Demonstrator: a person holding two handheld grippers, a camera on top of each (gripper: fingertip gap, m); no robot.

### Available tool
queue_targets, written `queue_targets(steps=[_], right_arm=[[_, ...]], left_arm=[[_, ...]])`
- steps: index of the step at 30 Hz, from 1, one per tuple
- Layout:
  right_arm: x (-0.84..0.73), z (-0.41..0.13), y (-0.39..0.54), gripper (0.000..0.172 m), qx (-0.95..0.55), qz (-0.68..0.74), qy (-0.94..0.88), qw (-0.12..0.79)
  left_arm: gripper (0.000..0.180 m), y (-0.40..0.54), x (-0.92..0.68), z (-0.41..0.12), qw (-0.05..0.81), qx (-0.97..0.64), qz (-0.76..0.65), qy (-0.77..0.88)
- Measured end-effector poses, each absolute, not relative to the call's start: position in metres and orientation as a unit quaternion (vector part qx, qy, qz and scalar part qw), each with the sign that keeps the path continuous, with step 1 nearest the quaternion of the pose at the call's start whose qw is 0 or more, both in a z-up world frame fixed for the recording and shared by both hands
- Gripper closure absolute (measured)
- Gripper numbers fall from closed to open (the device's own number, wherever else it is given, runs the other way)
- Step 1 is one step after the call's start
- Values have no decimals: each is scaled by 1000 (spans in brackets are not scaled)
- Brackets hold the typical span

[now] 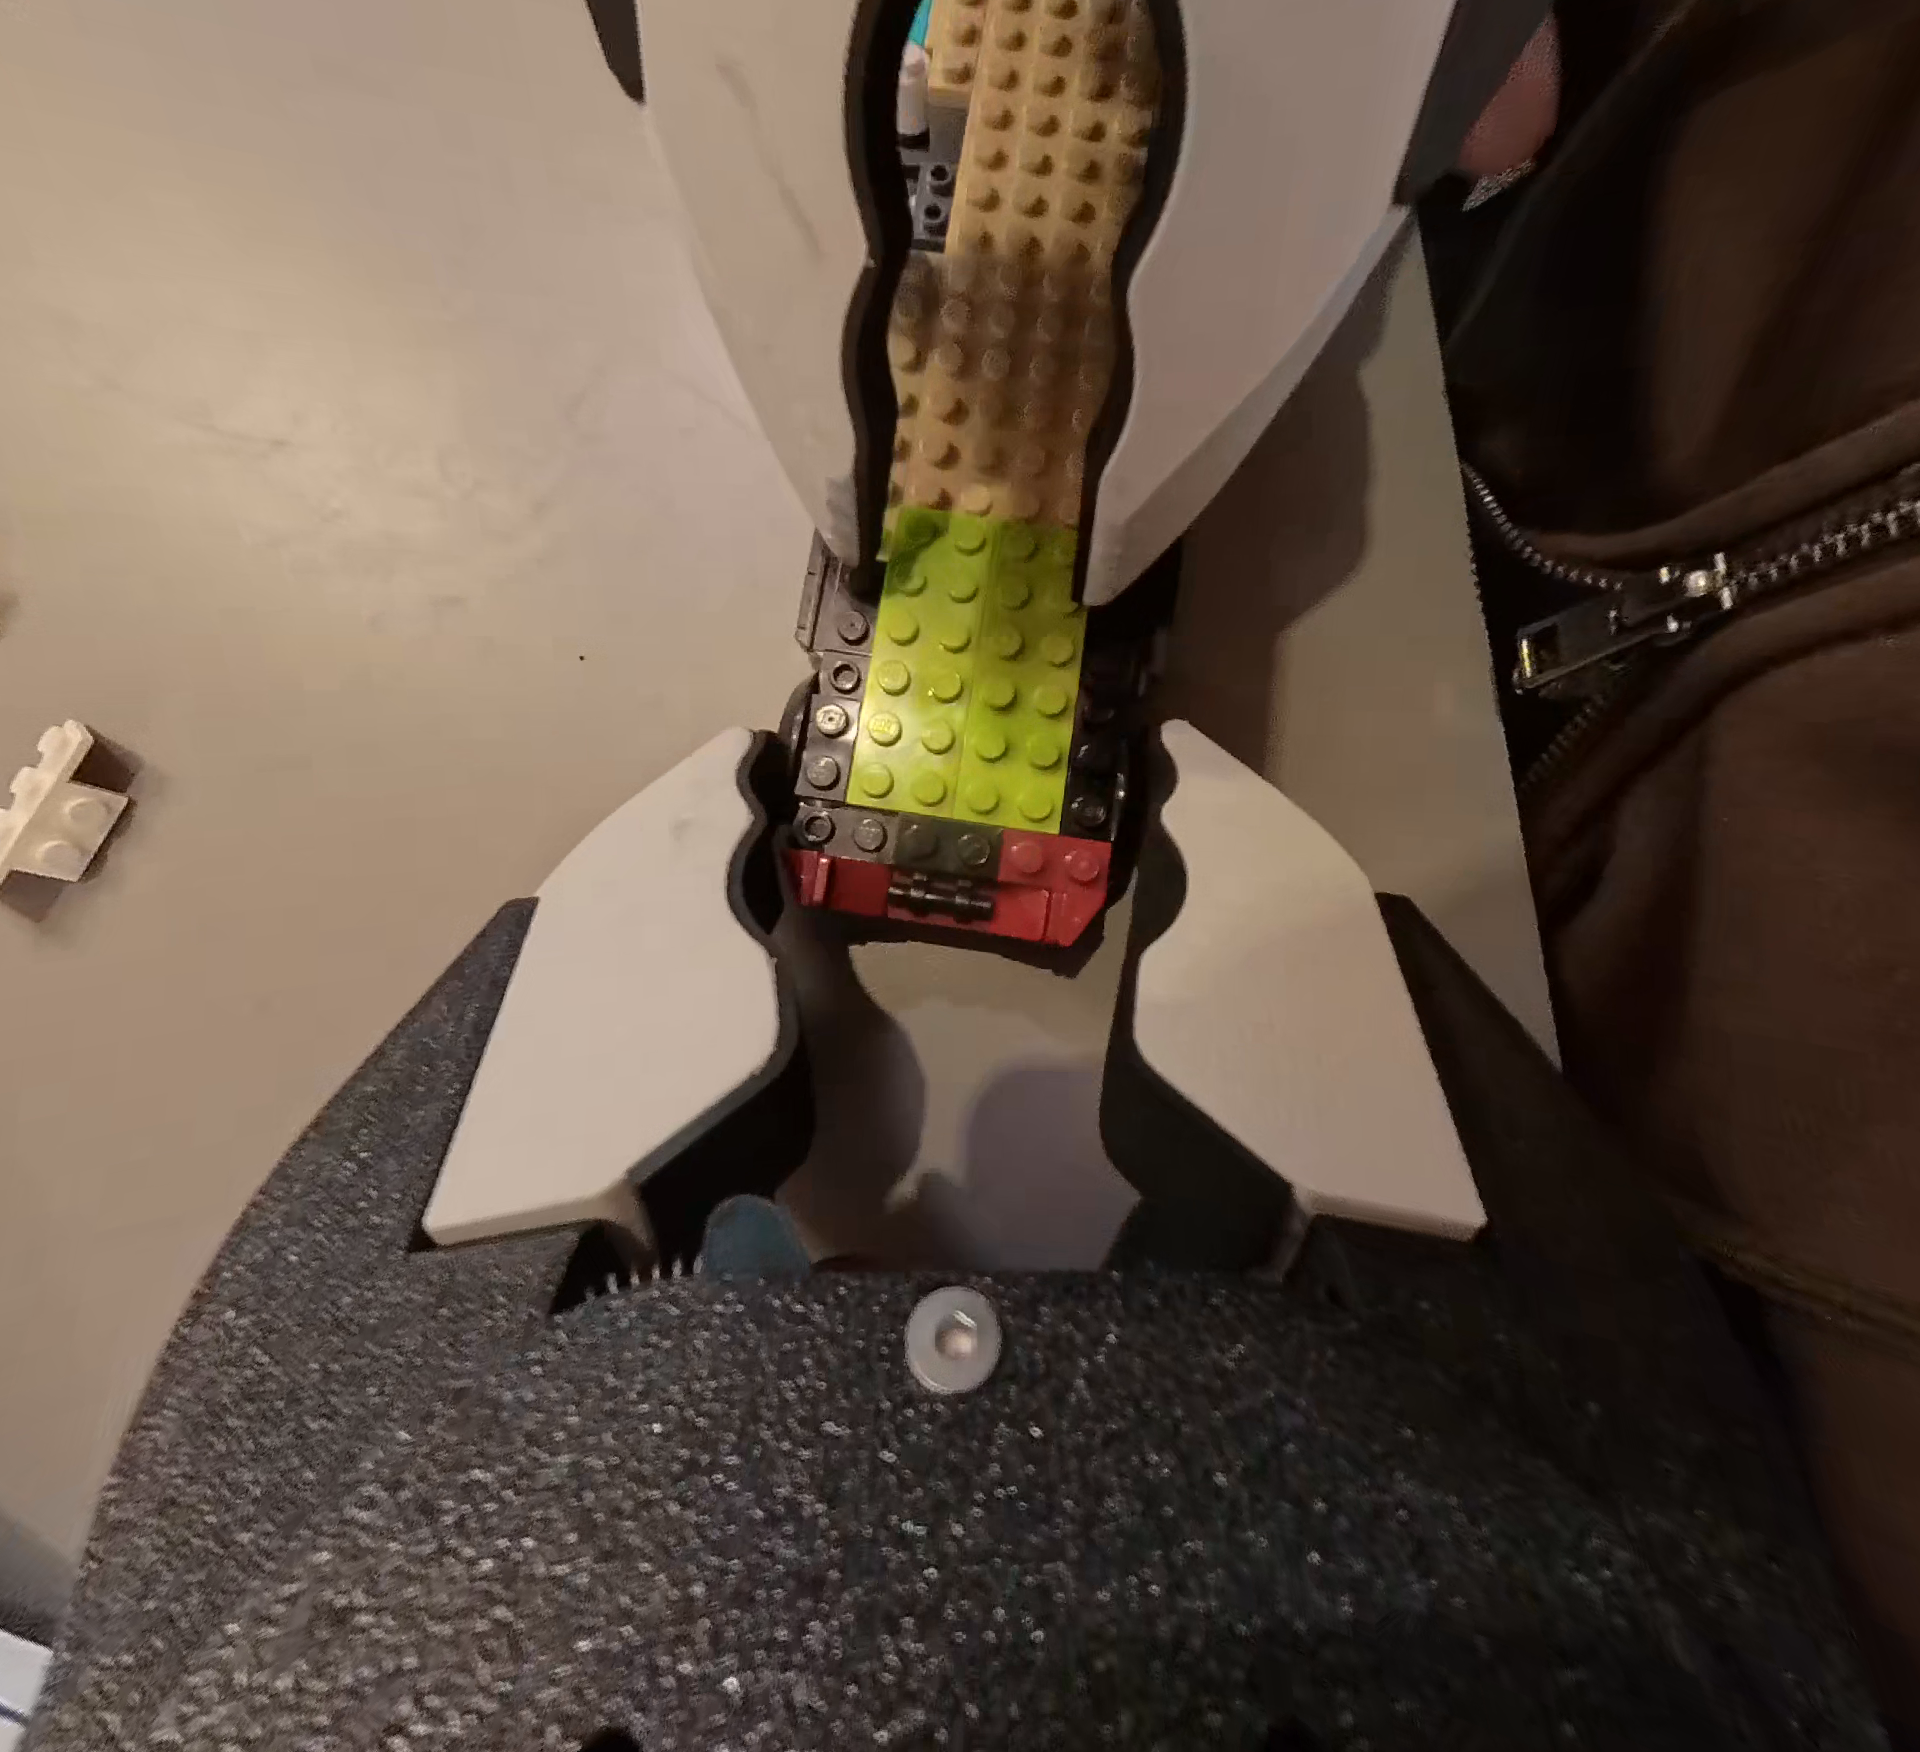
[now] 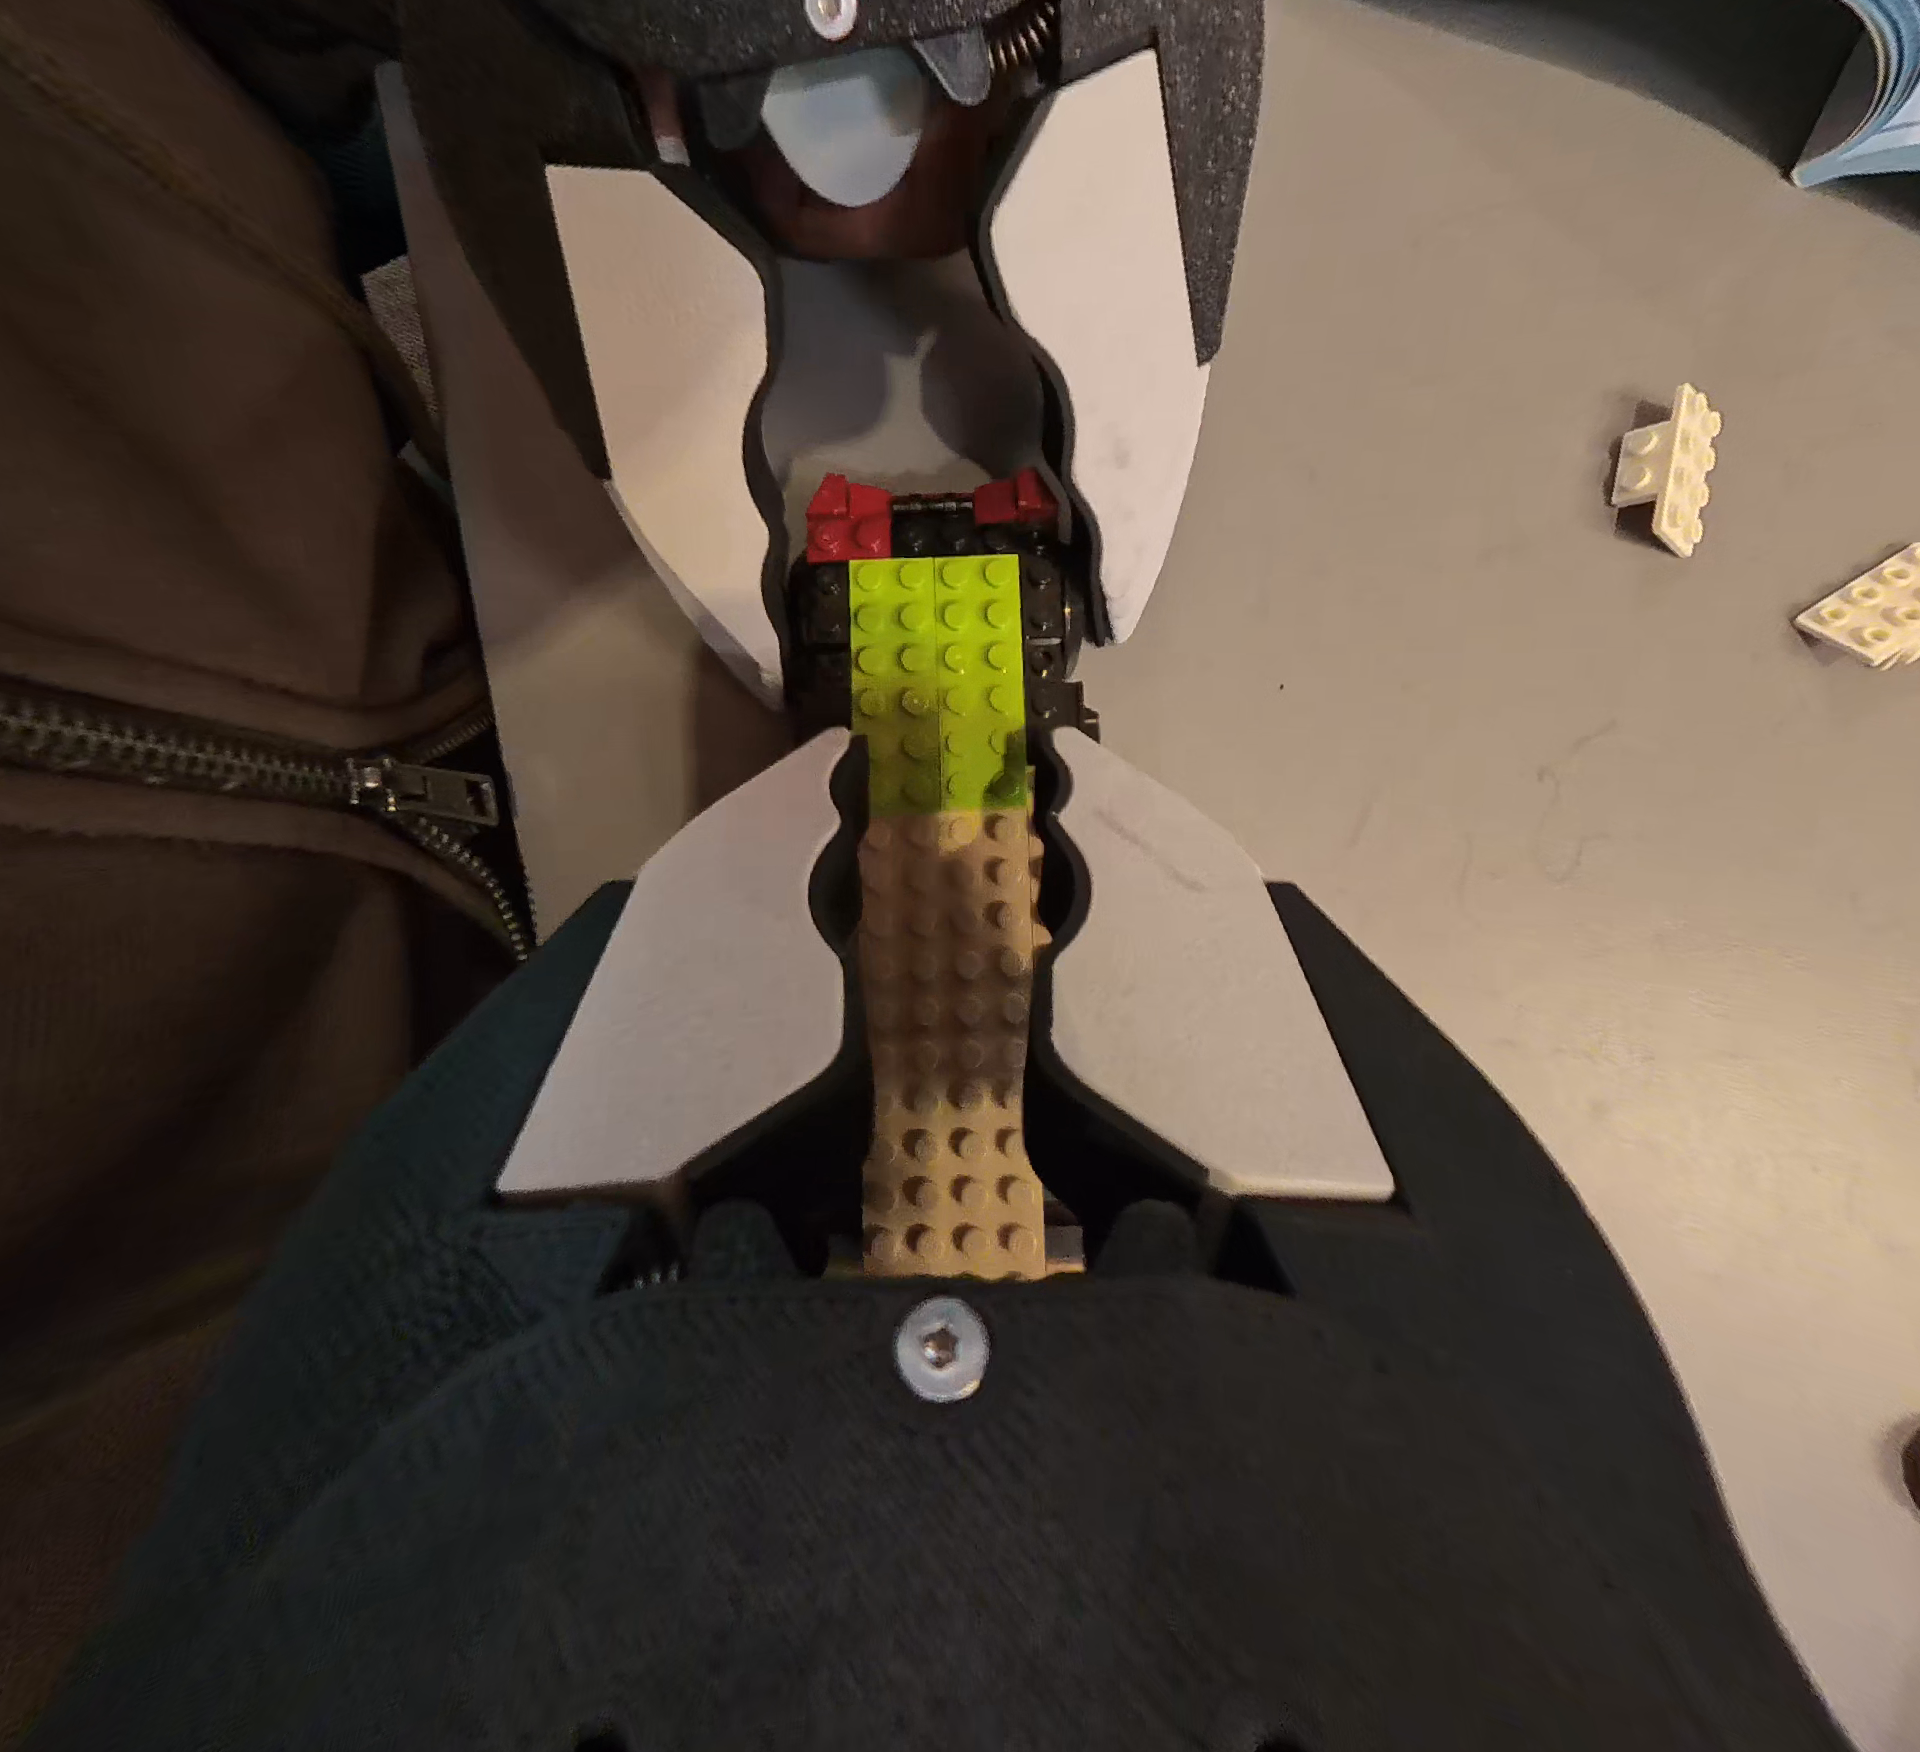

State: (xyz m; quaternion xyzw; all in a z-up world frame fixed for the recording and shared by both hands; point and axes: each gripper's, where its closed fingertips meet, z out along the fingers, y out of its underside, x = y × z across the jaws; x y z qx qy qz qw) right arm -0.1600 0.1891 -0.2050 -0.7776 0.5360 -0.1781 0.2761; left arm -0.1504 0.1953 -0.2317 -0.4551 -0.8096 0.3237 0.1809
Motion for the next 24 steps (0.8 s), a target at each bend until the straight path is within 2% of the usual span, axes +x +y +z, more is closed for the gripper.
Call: queue_targets(steps=[8,24], right_arm=[[-172,-210,195,137,-797,-157,523,260],[-172,-210,195,141,-795,-163,528,250]], left_arm=[[114,199,-159,-232,180,-456,325,-809],[113,201,-160,-232,192,-456,320,-808]])
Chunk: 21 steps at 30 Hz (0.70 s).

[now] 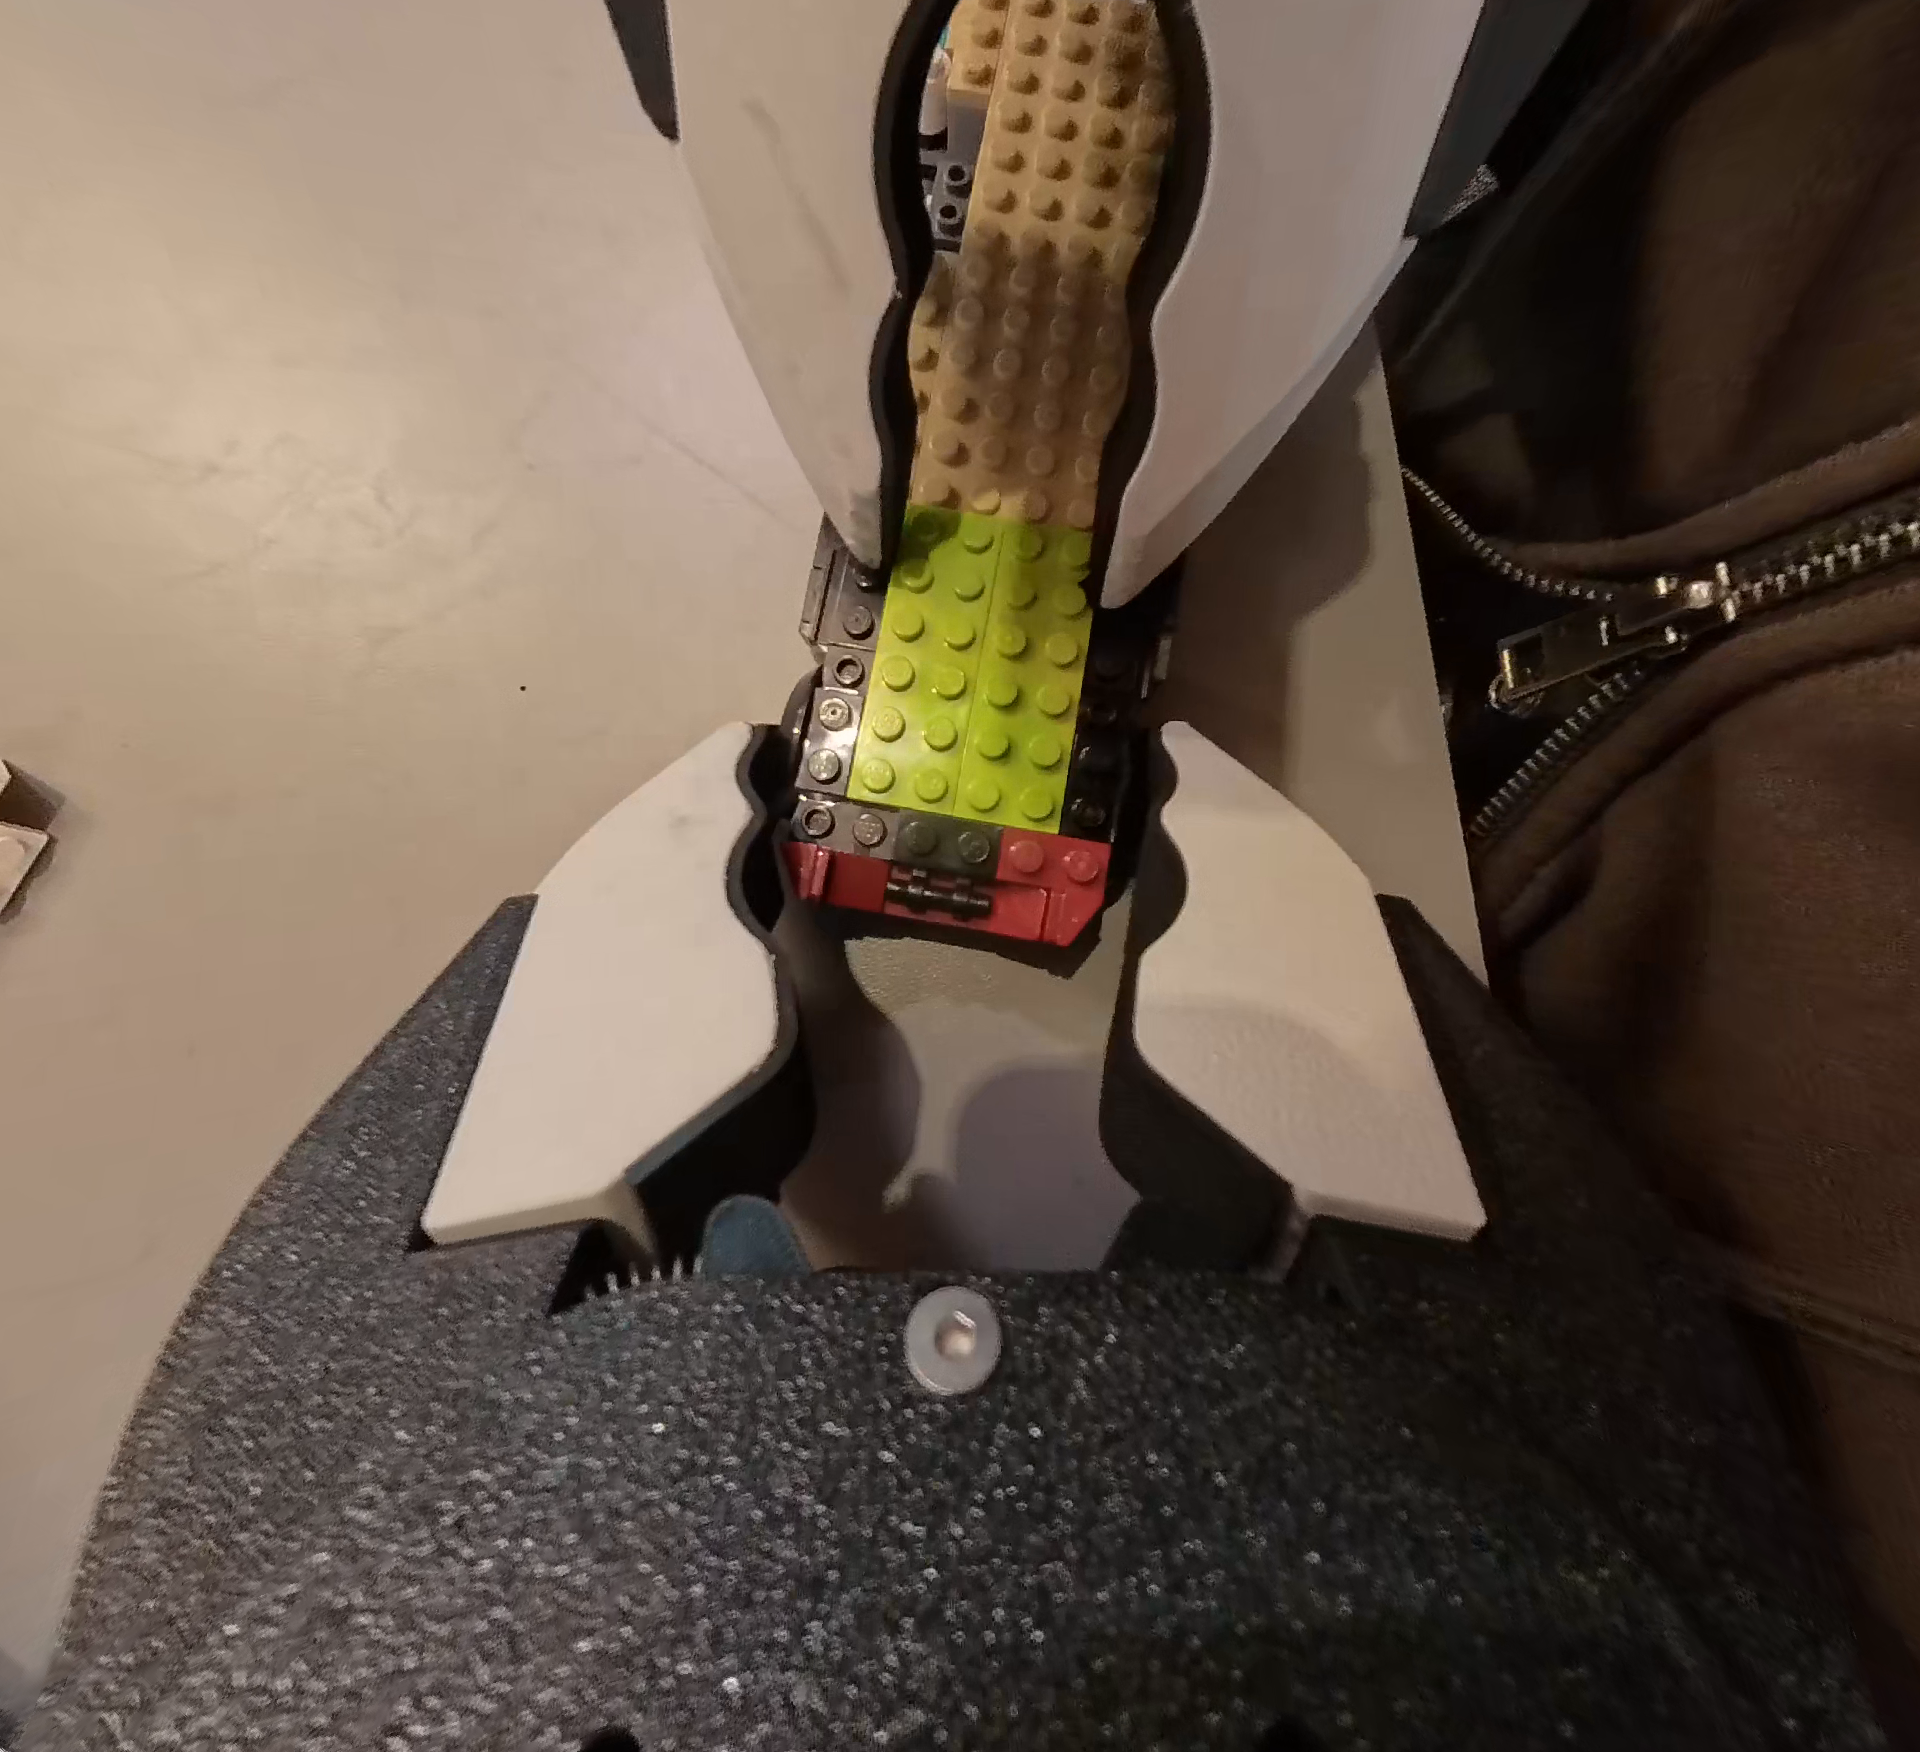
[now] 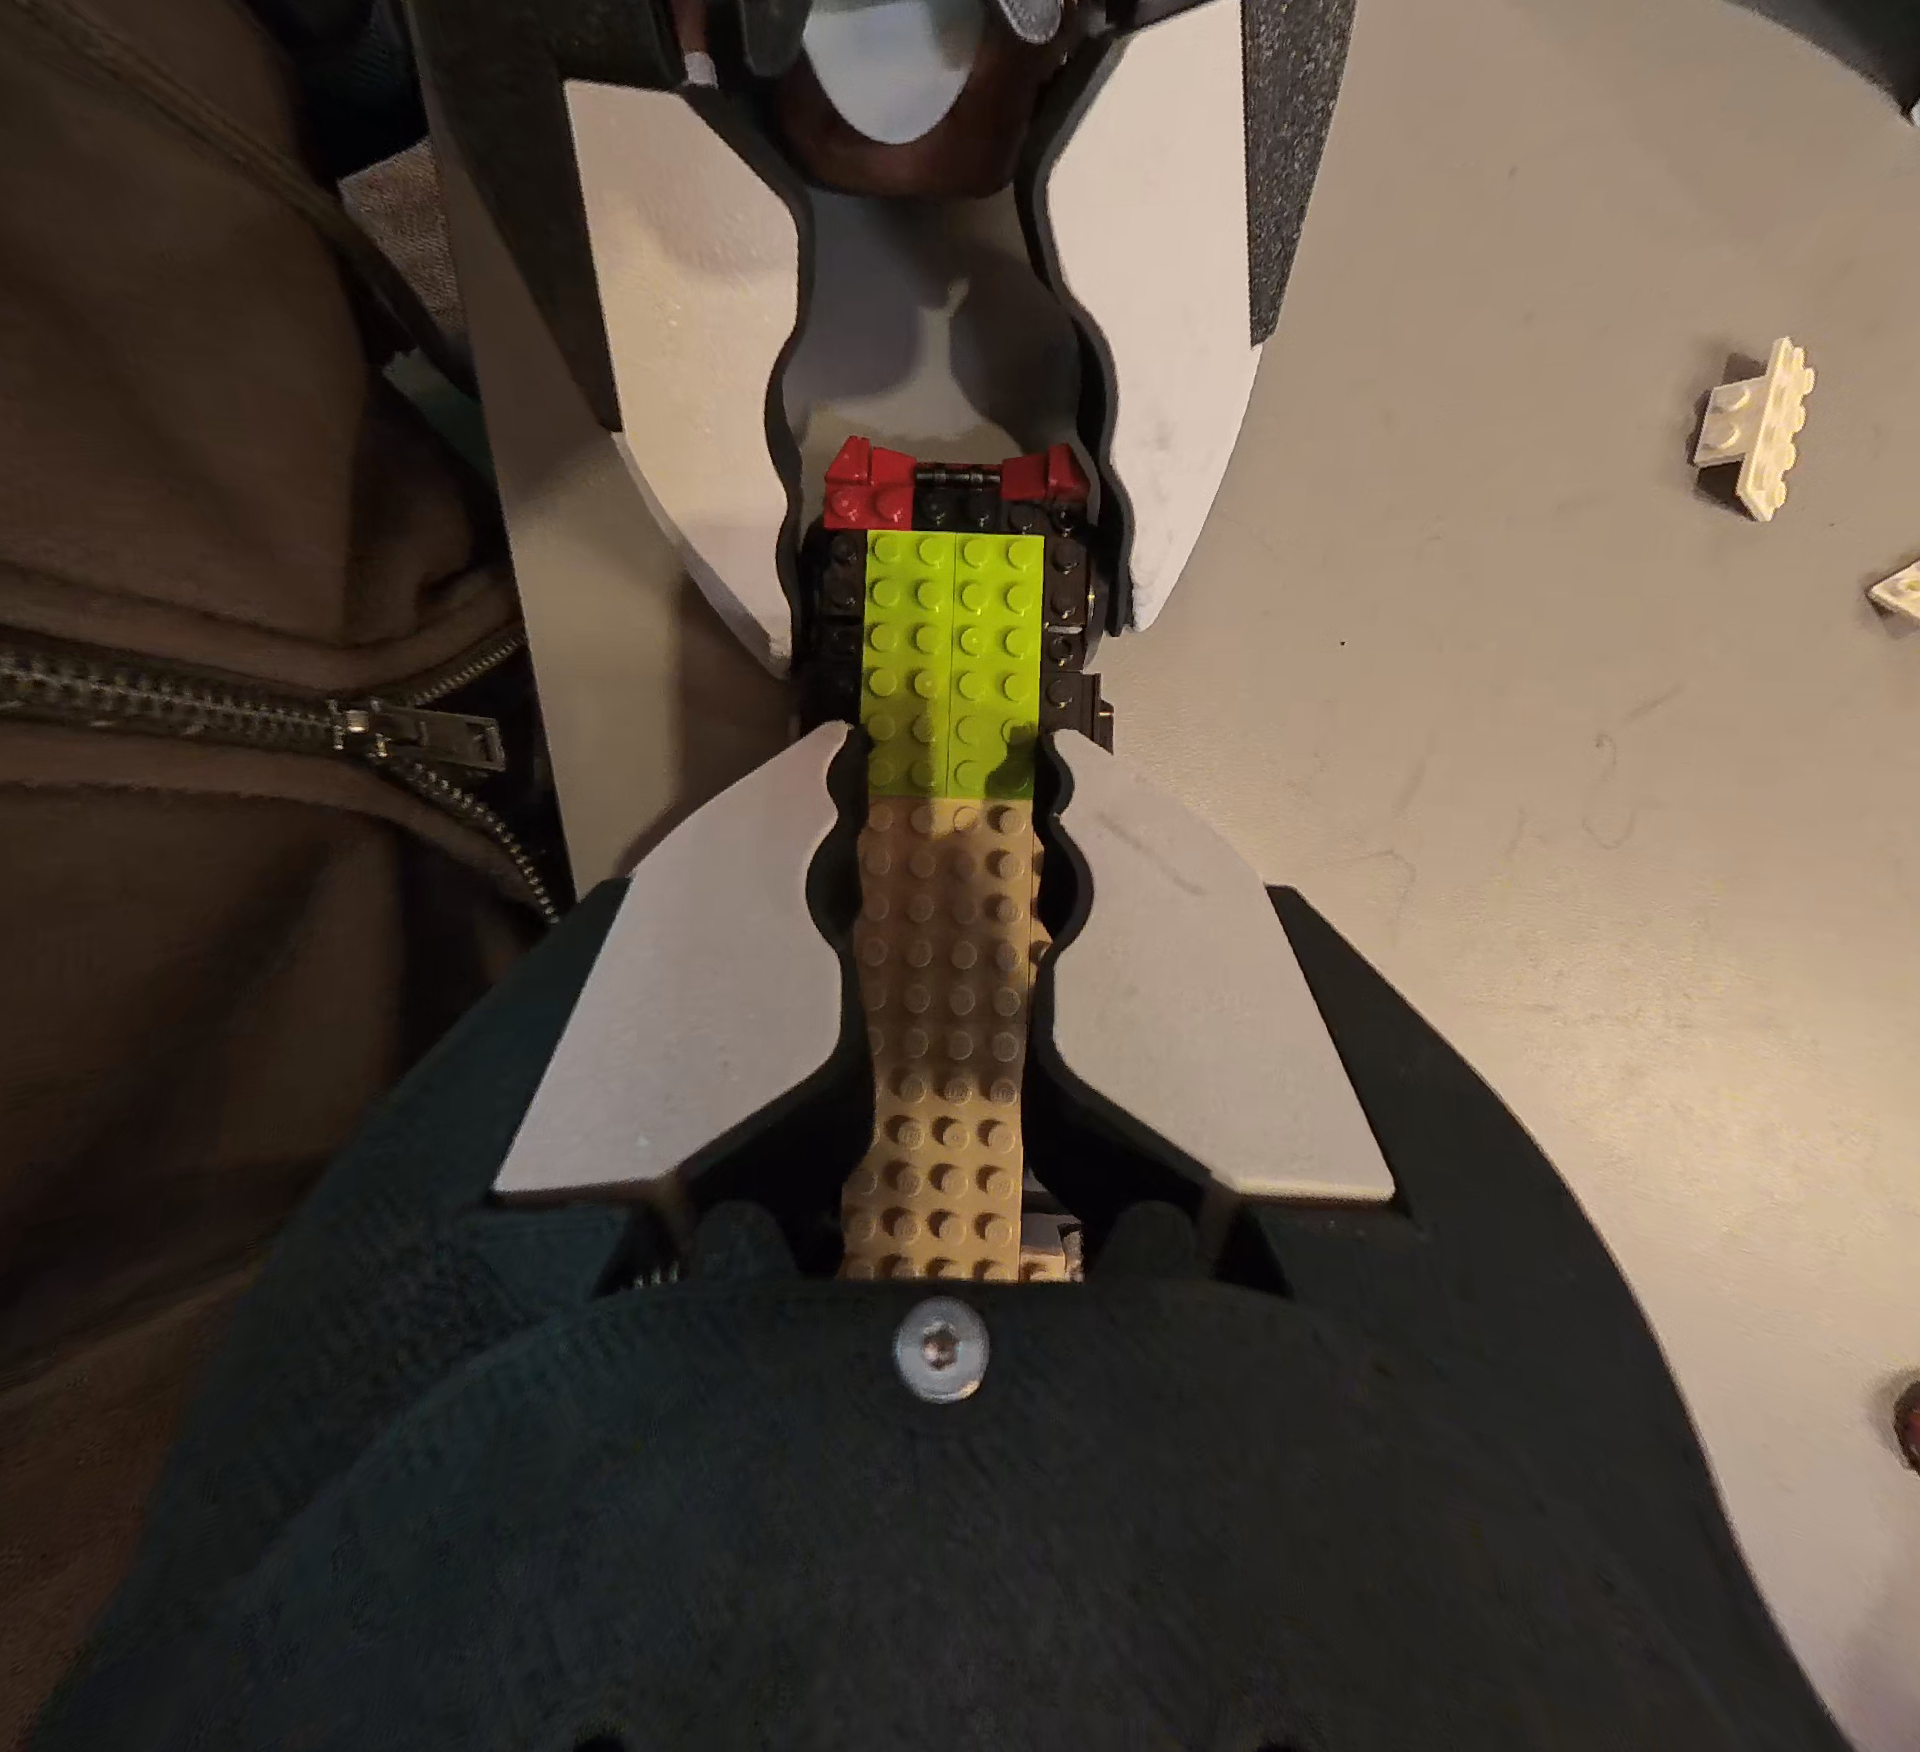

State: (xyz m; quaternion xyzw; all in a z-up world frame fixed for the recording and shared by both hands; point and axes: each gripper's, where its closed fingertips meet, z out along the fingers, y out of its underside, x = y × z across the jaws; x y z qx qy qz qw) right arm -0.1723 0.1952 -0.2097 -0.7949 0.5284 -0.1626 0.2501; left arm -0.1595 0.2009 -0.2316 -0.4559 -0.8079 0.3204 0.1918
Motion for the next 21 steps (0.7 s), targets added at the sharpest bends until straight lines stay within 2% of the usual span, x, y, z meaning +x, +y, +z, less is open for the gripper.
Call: queue_targets(steps=[15,16,18,21], right_arm=[[-169,-202,196,147,-781,-241,490,303],[-169,-201,195,149,-778,-249,490,306],[-166,-197,175,172,-755,-312,504,282],[-168,-194,162,172,-736,-345,507,286]], left_arm=[[113,200,-159,-228,235,-433,307,-814],[113,200,-159,-228,235,-432,307,-815],[114,197,-157,-228,229,-425,311,-818],[116,197,-158,-228,233,-425,310,-818]])
